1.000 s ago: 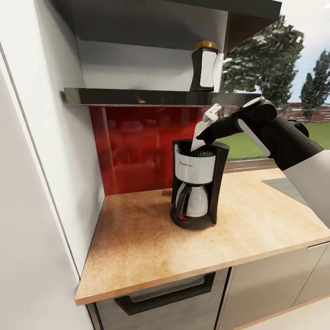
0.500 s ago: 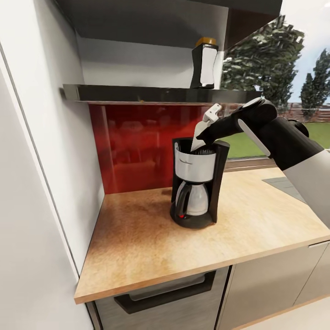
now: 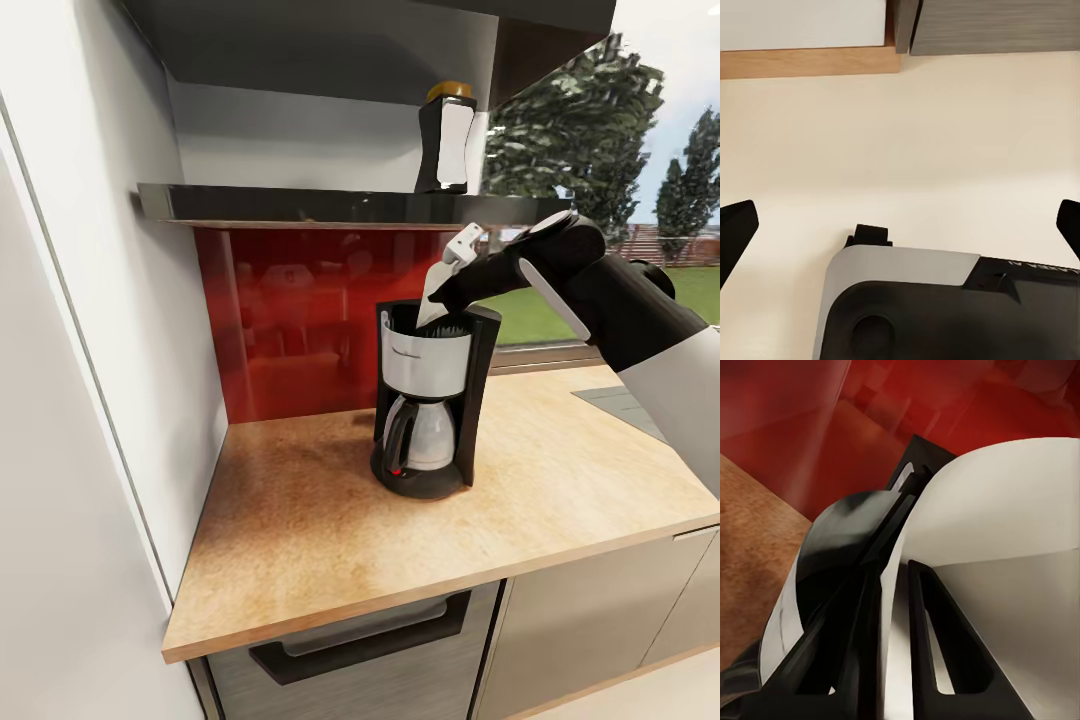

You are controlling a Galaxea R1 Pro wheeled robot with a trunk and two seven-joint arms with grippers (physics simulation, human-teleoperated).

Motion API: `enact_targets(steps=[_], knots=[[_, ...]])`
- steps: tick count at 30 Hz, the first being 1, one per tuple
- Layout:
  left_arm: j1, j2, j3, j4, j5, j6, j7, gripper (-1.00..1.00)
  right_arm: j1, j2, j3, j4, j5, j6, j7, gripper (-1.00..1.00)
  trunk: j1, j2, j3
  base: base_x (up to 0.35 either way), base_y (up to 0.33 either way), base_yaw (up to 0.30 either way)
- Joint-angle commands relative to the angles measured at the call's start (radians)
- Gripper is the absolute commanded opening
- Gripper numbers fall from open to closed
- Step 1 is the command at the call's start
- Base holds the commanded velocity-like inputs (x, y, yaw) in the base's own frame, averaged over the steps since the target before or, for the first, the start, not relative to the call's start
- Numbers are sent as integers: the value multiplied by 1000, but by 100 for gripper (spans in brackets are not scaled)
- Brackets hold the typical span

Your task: Set up a coffee station on the kitchen countertop: keep the coffee maker on the countertop, move the bottle of coffee from the kitchen shelf to the counter next to the coffee maker, place a paper coffee filter on top of the coffee maker, put the saucer next to the coffee maker with the coffee cup on the saucer, and place the electric kettle next to the coffee maker.

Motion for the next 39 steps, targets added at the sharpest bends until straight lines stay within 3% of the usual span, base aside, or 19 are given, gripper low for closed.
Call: enact_targets(steps=[1, 6, 15, 39], knots=[[0, 0, 1, -1, 9, 0, -6, 100, -1, -1, 2, -1, -7, 5, -3, -100, 0, -1, -1, 0, 0, 0], [0, 0, 1, -1, 9, 0, -6, 100, -1, -1, 2, 0, -7, 5, -2, -100, 0, -1, -1, 0, 0, 0], [0, -12, 1, 0, 9, -2, -8, 100, -1, -1, -1, -1, -8, -2, -66, -100, 0, -1, -1, 0, 0, 0], [0, -13, 1, 0, 9, -2, -11, 100, 0, -1, 0, -2, -8, -2, -69, -100, 0, -1, -1, 16, 25, 0]])
